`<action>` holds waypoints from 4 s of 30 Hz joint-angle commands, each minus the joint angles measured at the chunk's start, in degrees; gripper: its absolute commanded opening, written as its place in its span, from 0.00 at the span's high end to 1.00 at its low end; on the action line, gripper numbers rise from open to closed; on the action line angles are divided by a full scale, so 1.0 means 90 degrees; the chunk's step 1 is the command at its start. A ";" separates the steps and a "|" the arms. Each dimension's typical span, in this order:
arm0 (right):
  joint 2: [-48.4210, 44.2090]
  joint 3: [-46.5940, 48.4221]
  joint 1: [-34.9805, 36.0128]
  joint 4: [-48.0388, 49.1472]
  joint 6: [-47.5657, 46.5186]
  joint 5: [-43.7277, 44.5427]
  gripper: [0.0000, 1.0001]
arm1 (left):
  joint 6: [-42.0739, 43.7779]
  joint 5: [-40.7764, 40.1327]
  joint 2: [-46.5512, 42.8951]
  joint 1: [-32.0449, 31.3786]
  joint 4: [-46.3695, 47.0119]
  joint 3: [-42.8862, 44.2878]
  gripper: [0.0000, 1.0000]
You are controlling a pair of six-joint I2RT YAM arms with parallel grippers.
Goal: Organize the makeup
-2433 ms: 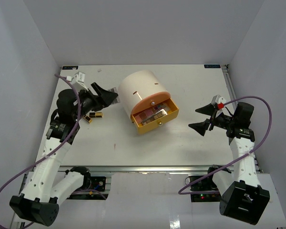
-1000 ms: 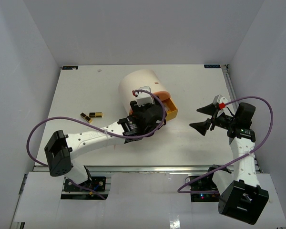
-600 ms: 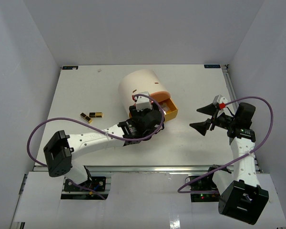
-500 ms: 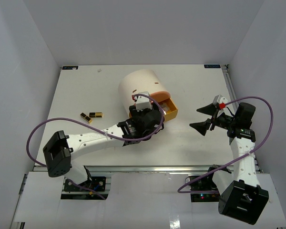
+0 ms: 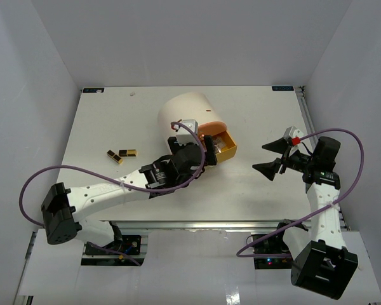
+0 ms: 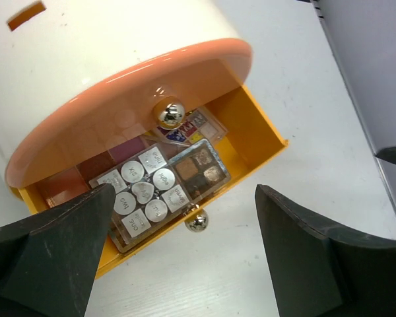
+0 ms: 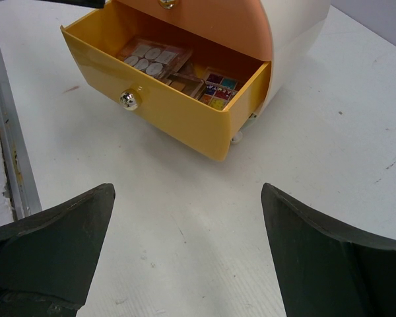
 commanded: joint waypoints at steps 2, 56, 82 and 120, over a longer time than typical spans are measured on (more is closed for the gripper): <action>-0.0099 0.0007 -0.0037 -0.0095 -0.0112 -0.0273 0.02 | 0.0982 0.0905 -0.0655 -0.0032 0.0428 -0.0025 0.02; 0.3337 0.1999 0.4933 -0.0256 -0.3197 0.3762 0.62 | 0.2878 1.0176 0.2706 0.5856 0.0664 0.2334 0.22; 0.2505 0.1643 0.5448 0.0985 0.0049 0.4878 0.36 | 0.2117 0.8455 0.1973 0.5856 0.1388 0.1744 0.07; 0.4497 -0.0848 0.5062 0.7773 0.8099 0.5343 0.25 | 0.2701 0.7095 0.0044 0.5866 0.2349 -0.0001 0.02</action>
